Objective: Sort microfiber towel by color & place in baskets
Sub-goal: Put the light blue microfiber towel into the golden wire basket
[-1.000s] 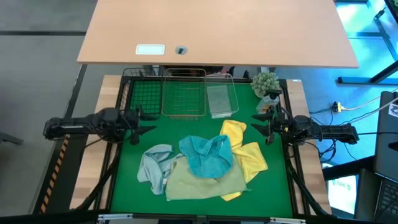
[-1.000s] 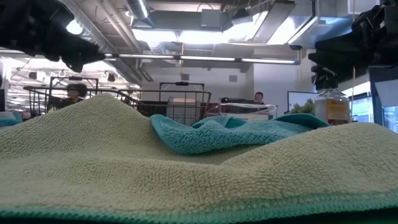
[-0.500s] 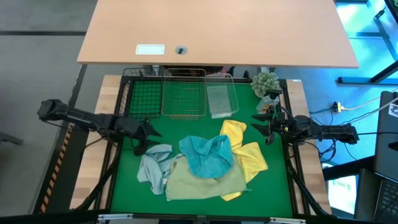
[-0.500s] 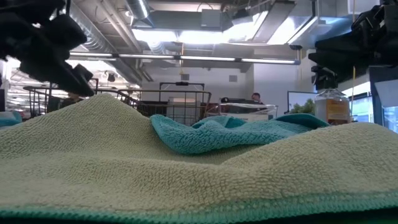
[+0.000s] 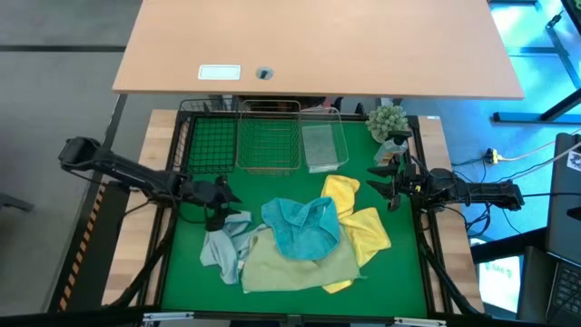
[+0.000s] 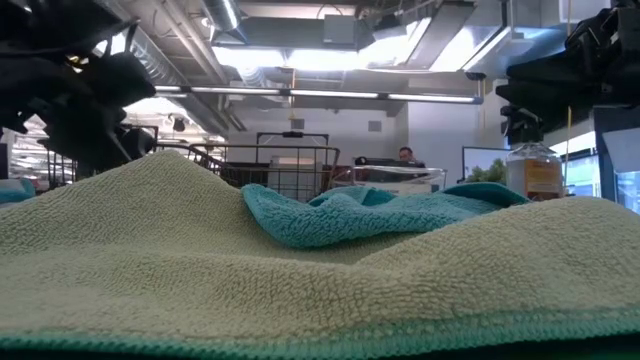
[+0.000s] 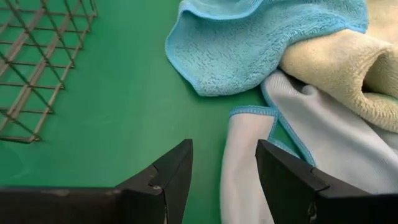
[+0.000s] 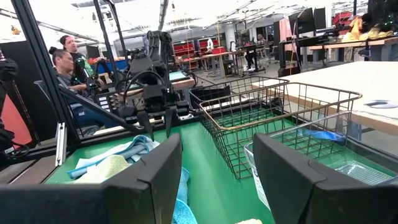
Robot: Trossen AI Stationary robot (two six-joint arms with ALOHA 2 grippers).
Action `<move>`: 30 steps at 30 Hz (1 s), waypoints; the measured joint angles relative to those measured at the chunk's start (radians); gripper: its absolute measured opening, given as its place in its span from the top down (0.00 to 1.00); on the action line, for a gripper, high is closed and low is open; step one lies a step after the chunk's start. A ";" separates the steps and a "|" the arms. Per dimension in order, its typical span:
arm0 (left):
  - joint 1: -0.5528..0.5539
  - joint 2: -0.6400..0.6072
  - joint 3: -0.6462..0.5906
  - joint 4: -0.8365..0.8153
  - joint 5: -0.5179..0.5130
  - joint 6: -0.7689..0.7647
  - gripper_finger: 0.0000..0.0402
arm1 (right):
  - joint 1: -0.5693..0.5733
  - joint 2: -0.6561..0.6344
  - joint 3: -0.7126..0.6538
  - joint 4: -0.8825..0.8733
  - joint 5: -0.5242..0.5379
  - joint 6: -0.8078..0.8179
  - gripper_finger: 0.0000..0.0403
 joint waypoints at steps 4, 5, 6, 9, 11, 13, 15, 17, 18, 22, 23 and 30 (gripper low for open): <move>0.000 0.067 0.000 0.071 0.018 -0.028 0.57 | 0.000 0.000 0.000 0.000 0.000 0.000 0.51; 0.000 0.084 0.000 0.089 0.027 -0.030 0.57 | 0.000 0.000 0.000 0.000 0.000 0.000 0.51; 0.000 0.100 0.000 0.105 0.036 -0.033 0.57 | 0.000 0.000 0.000 0.000 0.000 0.000 0.51; 0.000 0.147 0.001 0.135 0.046 -0.040 0.57 | 0.000 0.000 0.000 0.000 0.000 0.000 0.51; 0.000 0.177 0.001 0.151 0.046 -0.040 0.57 | 0.000 0.000 0.000 0.000 0.000 0.000 0.51; 0.000 0.206 0.001 0.162 0.050 -0.043 0.57 | 0.000 0.000 0.000 0.000 0.000 -0.001 0.51; 0.000 0.232 0.001 0.165 0.067 -0.046 0.57 | 0.000 0.000 0.000 0.000 0.000 -0.001 0.51; 0.000 0.257 0.001 0.165 0.089 -0.047 0.58 | 0.000 0.000 0.000 -0.001 0.000 -0.001 0.51; 0.000 0.268 0.001 0.165 0.100 -0.047 0.58 | 0.000 0.000 0.001 -0.001 -0.001 -0.001 0.51; 0.000 0.285 0.001 0.173 0.103 -0.045 0.67 | 0.000 0.000 0.001 -0.001 -0.001 -0.001 0.51; 0.000 0.284 0.001 0.181 0.101 -0.045 0.70 | 0.000 0.000 0.001 -0.001 -0.001 -0.001 0.51; 0.000 0.279 0.035 0.203 0.138 -0.115 0.98 | 0.000 0.000 0.001 -0.001 -0.001 -0.001 0.51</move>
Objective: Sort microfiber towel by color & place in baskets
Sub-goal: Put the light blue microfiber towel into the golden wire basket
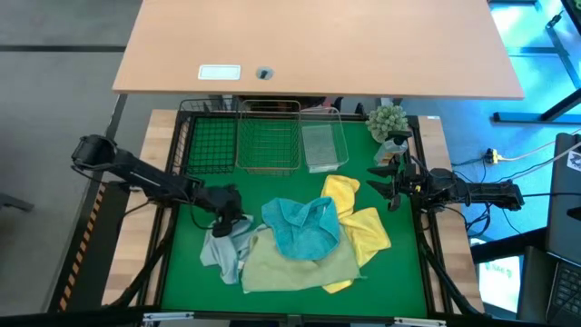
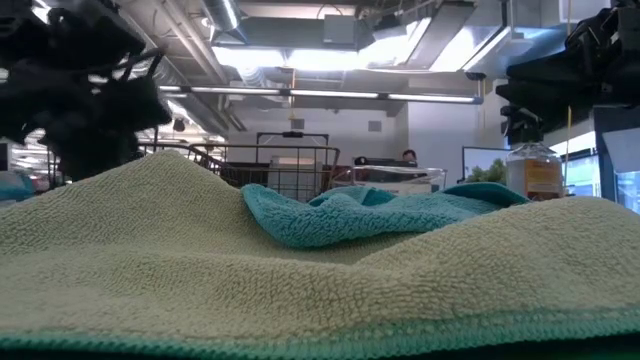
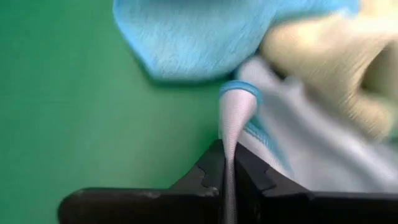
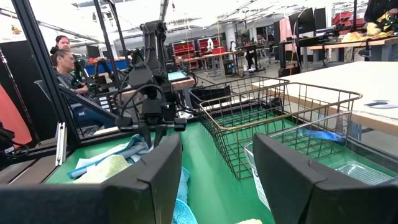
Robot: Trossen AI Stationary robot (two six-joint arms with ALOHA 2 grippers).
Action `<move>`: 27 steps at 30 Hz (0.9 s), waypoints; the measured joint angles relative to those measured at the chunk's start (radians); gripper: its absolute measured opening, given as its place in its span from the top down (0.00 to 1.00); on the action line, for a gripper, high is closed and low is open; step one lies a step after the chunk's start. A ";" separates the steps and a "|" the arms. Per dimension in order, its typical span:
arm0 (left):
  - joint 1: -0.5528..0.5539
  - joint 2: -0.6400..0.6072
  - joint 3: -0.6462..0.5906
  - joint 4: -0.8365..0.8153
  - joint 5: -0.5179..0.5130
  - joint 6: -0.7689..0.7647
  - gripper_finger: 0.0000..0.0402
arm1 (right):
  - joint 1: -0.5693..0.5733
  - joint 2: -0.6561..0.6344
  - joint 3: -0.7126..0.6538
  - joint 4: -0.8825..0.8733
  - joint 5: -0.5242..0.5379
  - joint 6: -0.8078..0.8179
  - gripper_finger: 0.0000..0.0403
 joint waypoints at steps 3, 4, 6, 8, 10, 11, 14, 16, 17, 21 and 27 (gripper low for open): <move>0.000 0.000 0.057 -0.008 0.022 0.001 0.99 | 0.000 0.000 0.000 0.000 0.000 0.000 0.51; 0.000 0.000 0.082 -0.016 0.023 0.007 0.99 | 0.000 0.000 0.000 0.000 0.000 0.000 0.51; 0.006 0.000 0.132 -0.024 0.024 0.031 0.99 | 0.000 0.000 0.000 0.000 0.000 0.000 0.51; 0.015 -0.001 0.196 -0.044 0.024 0.068 0.99 | 0.000 0.000 0.000 0.000 0.000 0.000 0.51; 0.030 -0.001 0.262 -0.091 0.024 0.107 0.99 | 0.000 0.000 0.000 0.000 0.000 0.000 0.51; 0.040 -0.002 0.296 -0.119 0.024 0.130 0.99 | 0.000 0.000 0.000 0.000 0.000 0.000 0.51; 0.077 -0.014 0.406 -0.212 0.022 0.197 1.00 | 0.000 0.000 0.000 0.000 0.000 0.000 0.51; 0.107 -0.023 0.483 -0.275 0.020 0.239 1.00 | 0.000 0.000 0.000 0.000 0.000 0.000 0.51; 0.122 -0.030 0.522 -0.306 0.020 0.260 1.00 | 0.000 0.000 0.000 -0.001 0.000 0.000 0.51; 0.187 -0.050 0.665 -0.380 0.019 0.338 1.00 | 0.000 0.000 0.000 -0.002 0.000 0.000 0.51; 0.293 -0.054 0.871 -0.446 0.018 0.424 1.00 | 0.000 0.000 0.000 -0.003 -0.001 0.000 0.51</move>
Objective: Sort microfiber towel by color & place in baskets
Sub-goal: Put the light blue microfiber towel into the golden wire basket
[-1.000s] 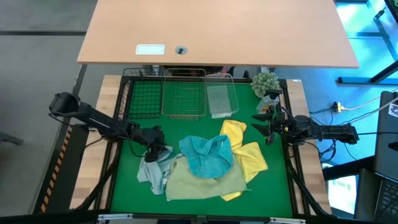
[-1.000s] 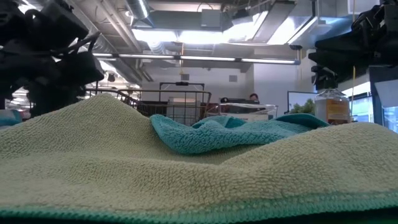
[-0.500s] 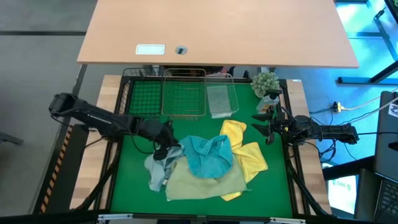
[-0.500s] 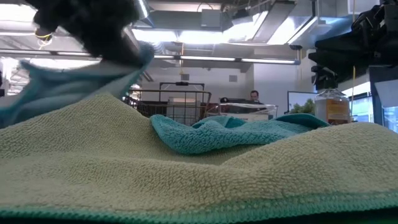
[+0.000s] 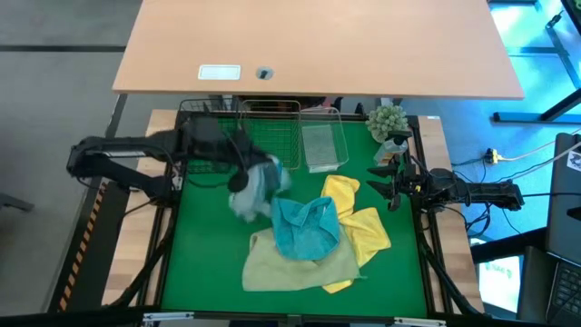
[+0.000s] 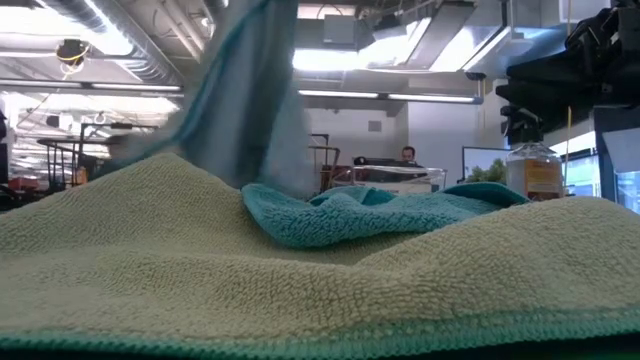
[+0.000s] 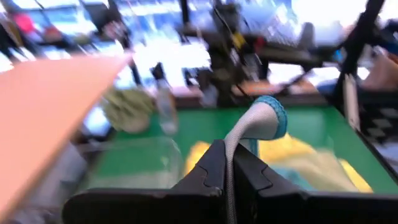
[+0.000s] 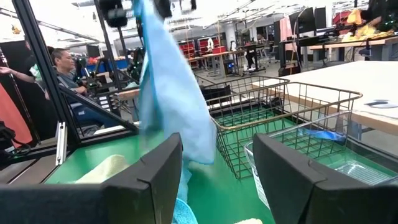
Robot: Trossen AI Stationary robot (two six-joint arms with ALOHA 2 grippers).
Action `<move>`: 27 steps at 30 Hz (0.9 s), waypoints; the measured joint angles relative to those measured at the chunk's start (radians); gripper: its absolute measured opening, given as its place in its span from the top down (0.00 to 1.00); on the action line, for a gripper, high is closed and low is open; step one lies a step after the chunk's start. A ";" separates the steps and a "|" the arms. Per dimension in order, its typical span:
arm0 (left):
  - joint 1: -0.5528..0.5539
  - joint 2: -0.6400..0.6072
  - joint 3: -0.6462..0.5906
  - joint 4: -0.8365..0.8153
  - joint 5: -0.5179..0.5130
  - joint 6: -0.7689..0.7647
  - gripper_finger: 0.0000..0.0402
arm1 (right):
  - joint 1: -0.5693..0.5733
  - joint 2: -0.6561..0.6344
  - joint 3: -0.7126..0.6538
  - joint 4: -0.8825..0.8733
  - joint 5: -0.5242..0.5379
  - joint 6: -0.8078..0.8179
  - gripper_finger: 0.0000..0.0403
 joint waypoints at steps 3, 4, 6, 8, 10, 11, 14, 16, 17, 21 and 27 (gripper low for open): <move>0.053 0.000 0.077 0.001 0.000 0.037 1.00 | 0.000 0.000 0.000 0.000 -0.001 0.000 0.51; 0.071 0.000 0.101 0.001 -0.001 0.045 1.00 | 0.000 0.000 0.000 0.000 -0.001 0.000 0.51; 0.105 0.000 0.145 0.001 -0.002 0.049 1.00 | 0.000 0.000 0.000 -0.001 -0.001 0.000 0.51; 0.141 0.000 0.186 0.002 -0.006 0.050 1.00 | 0.000 0.000 0.000 -0.001 0.001 0.000 0.51; 0.178 0.000 0.218 0.004 -0.016 0.051 1.00 | 0.000 0.000 0.000 -0.001 0.002 0.000 0.51; 0.196 0.000 0.230 0.006 -0.025 0.051 1.00 | 0.000 0.000 0.000 -0.001 0.002 0.000 0.51; 0.258 0.000 0.251 0.026 -0.033 0.051 1.00 | 0.000 0.000 0.000 -0.001 0.002 0.000 0.51; 0.301 0.000 0.252 0.055 -0.031 0.051 1.00 | 0.000 0.000 0.000 -0.001 0.002 0.000 0.51; 0.321 0.000 0.252 0.072 -0.032 0.051 1.00 | 0.000 0.000 0.000 -0.001 0.002 0.000 0.51; 0.401 0.006 0.252 0.175 -0.030 0.047 1.00 | 0.000 0.000 0.000 -0.001 0.004 0.000 0.51; 0.482 0.034 0.252 0.363 -0.022 0.043 1.00 | 0.000 0.000 0.000 -0.002 0.029 -0.006 0.51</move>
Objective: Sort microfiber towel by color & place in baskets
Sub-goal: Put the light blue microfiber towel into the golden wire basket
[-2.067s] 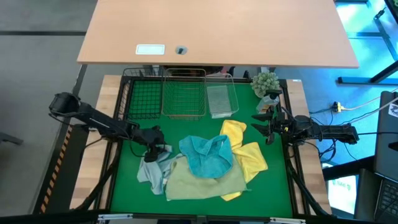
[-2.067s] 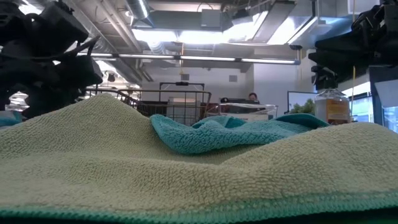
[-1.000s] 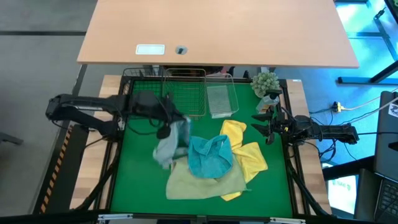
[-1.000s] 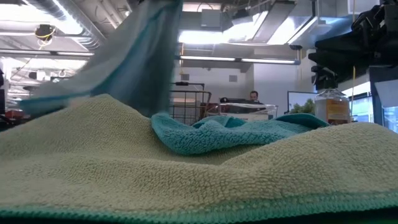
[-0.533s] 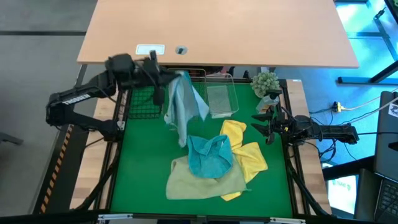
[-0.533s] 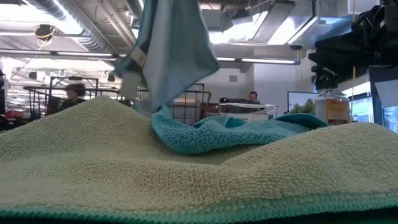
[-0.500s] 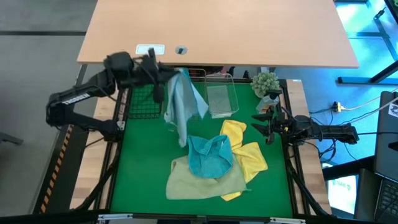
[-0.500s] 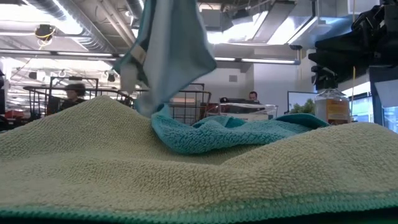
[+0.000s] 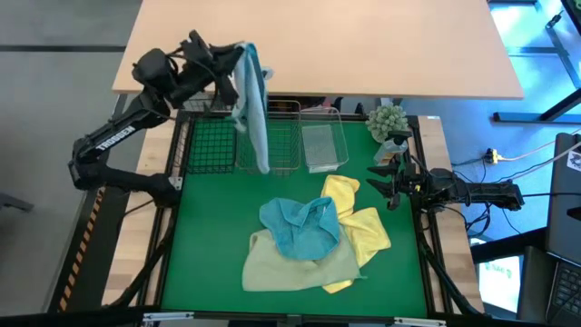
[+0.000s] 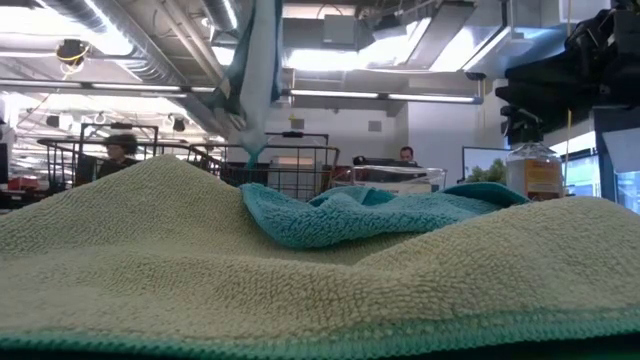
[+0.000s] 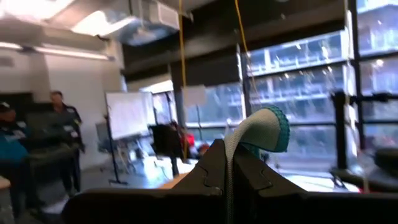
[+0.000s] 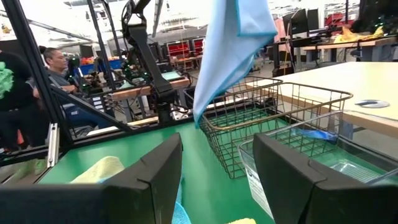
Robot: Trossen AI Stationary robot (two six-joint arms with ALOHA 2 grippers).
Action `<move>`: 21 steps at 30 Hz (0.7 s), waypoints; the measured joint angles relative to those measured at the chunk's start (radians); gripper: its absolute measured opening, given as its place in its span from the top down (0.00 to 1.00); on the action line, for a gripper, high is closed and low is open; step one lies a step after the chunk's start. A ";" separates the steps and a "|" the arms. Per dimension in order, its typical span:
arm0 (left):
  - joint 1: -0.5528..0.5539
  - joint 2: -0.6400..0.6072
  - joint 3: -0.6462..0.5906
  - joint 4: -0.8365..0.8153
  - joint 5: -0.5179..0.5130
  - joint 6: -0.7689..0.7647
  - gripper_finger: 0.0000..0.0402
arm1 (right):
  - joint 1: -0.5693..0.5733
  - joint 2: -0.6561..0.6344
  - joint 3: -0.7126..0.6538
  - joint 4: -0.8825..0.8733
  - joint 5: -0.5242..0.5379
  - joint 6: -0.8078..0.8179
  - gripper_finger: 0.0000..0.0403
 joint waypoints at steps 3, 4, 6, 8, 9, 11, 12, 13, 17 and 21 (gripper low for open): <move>0.018 0.022 0.000 0.005 0.012 -0.014 1.00 | 0.000 0.000 0.000 -0.005 0.001 -0.001 0.51; 0.021 0.032 0.000 -0.008 0.029 -0.024 1.00 | 0.000 0.000 0.000 -0.005 0.001 -0.001 0.51; 0.023 0.060 0.000 -0.055 0.066 -0.030 1.00 | 0.000 0.000 0.000 -0.011 0.001 -0.001 0.51; 0.022 0.096 0.000 -0.126 0.101 -0.030 1.00 | 0.000 0.000 0.000 -0.026 0.001 -0.002 0.51; 0.020 0.115 0.000 -0.164 0.114 -0.030 1.00 | 0.000 0.000 0.000 -0.030 0.001 -0.002 0.51; 0.014 0.162 0.000 -0.237 0.122 -0.030 1.00 | 0.000 0.000 0.000 -0.035 0.001 -0.002 0.51; 0.013 0.185 0.000 -0.273 0.122 -0.030 1.00 | 0.000 0.000 0.000 -0.038 0.001 -0.002 0.51; 0.013 0.209 0.000 -0.309 0.122 -0.028 1.00 | 0.000 0.000 0.000 -0.044 0.001 -0.002 0.51; 0.013 0.299 0.000 -0.432 0.121 -0.005 1.00 | 0.000 0.000 0.000 -0.050 0.001 -0.002 0.51; 0.013 0.374 0.000 -0.540 0.121 0.008 1.00 | 0.000 0.000 0.000 -0.050 0.001 -0.002 0.51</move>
